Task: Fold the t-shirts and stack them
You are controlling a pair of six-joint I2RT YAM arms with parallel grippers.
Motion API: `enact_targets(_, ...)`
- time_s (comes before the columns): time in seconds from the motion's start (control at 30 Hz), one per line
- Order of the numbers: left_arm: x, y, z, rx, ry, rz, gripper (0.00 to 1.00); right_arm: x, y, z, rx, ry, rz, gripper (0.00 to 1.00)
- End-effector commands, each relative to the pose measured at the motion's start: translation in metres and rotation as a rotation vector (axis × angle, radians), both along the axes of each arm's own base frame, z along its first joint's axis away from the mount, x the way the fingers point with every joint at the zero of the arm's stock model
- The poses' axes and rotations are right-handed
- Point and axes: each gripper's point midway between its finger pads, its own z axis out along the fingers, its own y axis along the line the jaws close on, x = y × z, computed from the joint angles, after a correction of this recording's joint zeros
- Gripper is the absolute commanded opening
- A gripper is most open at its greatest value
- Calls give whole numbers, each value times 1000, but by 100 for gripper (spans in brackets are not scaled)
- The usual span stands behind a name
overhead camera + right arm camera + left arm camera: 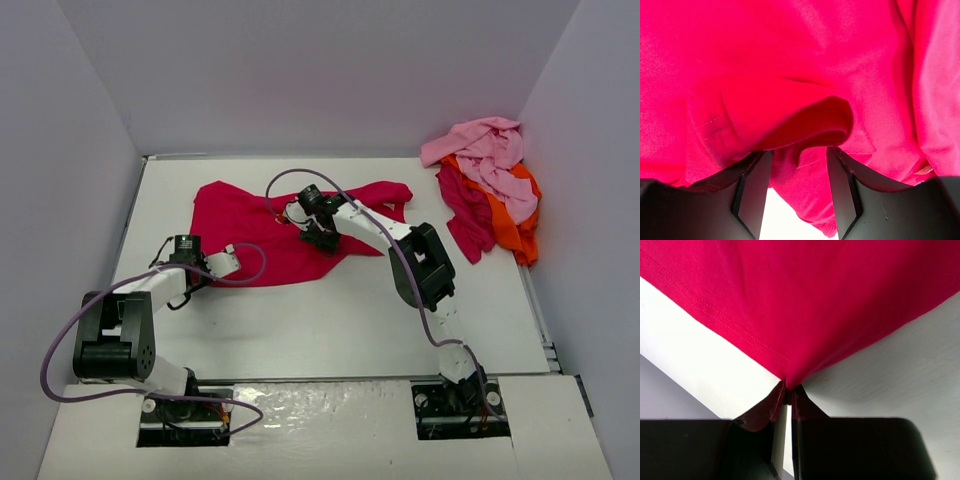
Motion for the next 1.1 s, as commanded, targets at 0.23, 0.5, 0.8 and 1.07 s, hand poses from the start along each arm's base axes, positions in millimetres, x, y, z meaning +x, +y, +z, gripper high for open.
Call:
enact_targets(0.23, 6, 6, 11, 19, -43, 10, 0, 20, -1, 47, 61, -100, -29, 44)
enact_targets(0.5, 9, 4, 14, 7, -43, 14, 0, 22, -1, 37, 50, -88, -32, 45)
enact_targets(0.8, 6, 6, 14, 23, -44, 13, 0, 29, 3, 28, 40, -91, -39, 43)
enact_targets(1.07, 6, 6, 13, 21, -42, 13, 0, 32, 7, 35, 53, -118, -55, 40)
